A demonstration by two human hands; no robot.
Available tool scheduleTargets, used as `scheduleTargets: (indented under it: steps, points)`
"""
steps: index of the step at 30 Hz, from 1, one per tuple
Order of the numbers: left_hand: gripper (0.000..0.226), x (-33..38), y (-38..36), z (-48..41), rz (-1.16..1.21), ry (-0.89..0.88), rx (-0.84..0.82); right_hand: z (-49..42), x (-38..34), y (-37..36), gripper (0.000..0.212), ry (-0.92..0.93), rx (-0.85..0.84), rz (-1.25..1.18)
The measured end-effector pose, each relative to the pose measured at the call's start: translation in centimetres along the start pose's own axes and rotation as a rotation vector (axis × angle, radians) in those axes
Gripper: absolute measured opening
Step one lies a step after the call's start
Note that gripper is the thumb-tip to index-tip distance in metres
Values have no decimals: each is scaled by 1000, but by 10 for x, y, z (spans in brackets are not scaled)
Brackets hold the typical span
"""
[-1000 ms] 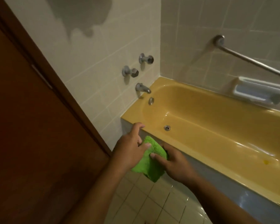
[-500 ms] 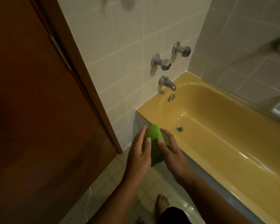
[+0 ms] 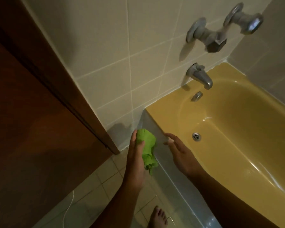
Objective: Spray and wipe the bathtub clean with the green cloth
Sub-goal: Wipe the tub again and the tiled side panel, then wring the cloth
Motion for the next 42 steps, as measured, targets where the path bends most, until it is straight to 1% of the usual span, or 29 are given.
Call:
scheduleTargets:
  steps: [2, 4, 5, 6, 8, 10, 14, 19, 21, 23, 26, 31, 33, 36, 40, 42]
  points:
    - [49, -19, 4, -38, 34, -8, 27, -42, 40, -4, 43, 56, 37, 238]
    - [52, -36, 5, -77, 44, -34, 51, -83, 83, -14, 52, 119, 45, 577]
    - [53, -44, 4, -95, 49, -48, 61, -100, 96, -18, 54, 122, 47, 728]
    - [54, -51, 2, -112, 56, -70, 67, -114, 101, -21, 57, 120, 59, 828]
    - [58, -63, -5, -143, 65, -112, 86, -126, 95, -24, 58, 105, 109, 916]
    - [62, -69, -16, -168, 100, -165, 90, -132, 91, -27, 57, 94, 118, 943]
    - [67, -75, -43, -197, 208, -290, 61, -139, 94, -31, 57, 86, 43, 984]
    - [51, -90, -68, -216, 322, -447, 11, -136, 92, -29, 59, 136, 90, 1003]
    - [50, -98, -71, -218, 240, -540, 36, -133, 91, -29, 60, 138, 99, 999]
    - [54, -103, -70, -220, 131, -647, 64, -132, 90, -31, 57, 156, 124, 999]
    - [58, -109, -67, -230, 66, -742, 84, -134, 92, -31, 56, 179, 153, 993]
    - [69, -126, -59, -254, 11, -786, 139, -137, 96, -32, 53, 241, 200, 1055]
    - [69, -138, -56, -263, 3, -778, 135, -139, 97, -33, 54, 234, 205, 1068]
    - [65, -167, -46, -279, 22, -708, 131, -140, 97, -32, 55, 227, 200, 1081]
    - [47, -224, -30, -319, 20, -578, 82, -141, 95, -32, 55, 228, 204, 1115]
    - [52, -258, -22, -346, 60, -495, 102, -143, 96, -32, 55, 240, 211, 1137]
Point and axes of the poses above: each hand's wrist, its own z-axis away from the middle knuckle, its own y-axis out of the back of the hand, x = y × z, the point moved 7 cm from there along -z, towards the middle knuckle, and after that the axes turned 2 degrees about y, right-handed, at the moved point
